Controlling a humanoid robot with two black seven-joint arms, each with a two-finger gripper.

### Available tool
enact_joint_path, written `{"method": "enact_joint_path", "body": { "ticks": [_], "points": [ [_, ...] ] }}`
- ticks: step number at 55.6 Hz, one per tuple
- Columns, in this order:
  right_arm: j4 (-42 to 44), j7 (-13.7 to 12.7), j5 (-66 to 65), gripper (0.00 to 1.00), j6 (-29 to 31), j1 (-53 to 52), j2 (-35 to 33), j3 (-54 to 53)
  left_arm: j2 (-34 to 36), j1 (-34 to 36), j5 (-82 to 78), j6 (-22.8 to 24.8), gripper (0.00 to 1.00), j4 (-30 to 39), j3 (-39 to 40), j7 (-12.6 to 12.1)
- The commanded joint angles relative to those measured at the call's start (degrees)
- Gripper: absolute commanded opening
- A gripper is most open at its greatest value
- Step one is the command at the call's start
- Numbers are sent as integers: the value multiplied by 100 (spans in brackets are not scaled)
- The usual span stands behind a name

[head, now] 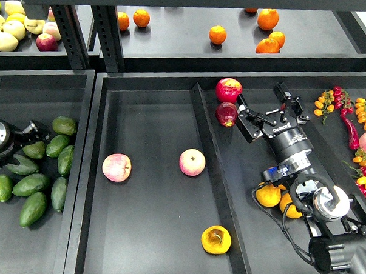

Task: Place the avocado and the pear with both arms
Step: 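Open the left gripper to release the avocado among the avocados, then withdraw the left gripper and bring the right gripper back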

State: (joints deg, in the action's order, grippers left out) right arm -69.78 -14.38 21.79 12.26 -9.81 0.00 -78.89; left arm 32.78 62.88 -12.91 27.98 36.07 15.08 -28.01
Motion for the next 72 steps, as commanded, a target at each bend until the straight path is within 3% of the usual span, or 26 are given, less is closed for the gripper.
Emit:
{"method": "enact_joint_path", "body": {
  "ticks": [1,12,23,30,37,41,50,61,66,72],
  "points": [
    [8,-21,0,100,5,40,0,58,-44,-231,762,2,99,338,443,1],
    [17,-38,0,100,5,111,0,75,-61,-952,1766,2,99,1016,1278,1],
    [43,-56,0,100,5,137,0,189,-430,-2033,2188,2,99,1622,2613,1],
    [43,-56,-17,100,5,137,0,251,-1237,-3104,2197,2,99,2289,4177,1],
    [52,-56,-17,100,5,163,0,365,-2020,-4002,2205,-2,99,3230,5136,1],
    [61,-65,-17,100,5,181,0,374,-2486,-4423,2205,-521,99,3730,5505,1],
    [87,-179,-17,100,5,251,0,585,-3260,-5171,2109,-759,99,4285,5884,1],
    [52,-284,-9,100,14,348,0,761,-3278,-5865,1933,-715,99,4321,6235,1],
    [43,-311,0,100,57,348,-316,848,-3278,-6111,1933,-715,99,4321,6306,1],
    [52,-688,9,100,172,339,-781,980,-3278,-6340,1933,-645,99,4321,6350,1]
  ]
}}
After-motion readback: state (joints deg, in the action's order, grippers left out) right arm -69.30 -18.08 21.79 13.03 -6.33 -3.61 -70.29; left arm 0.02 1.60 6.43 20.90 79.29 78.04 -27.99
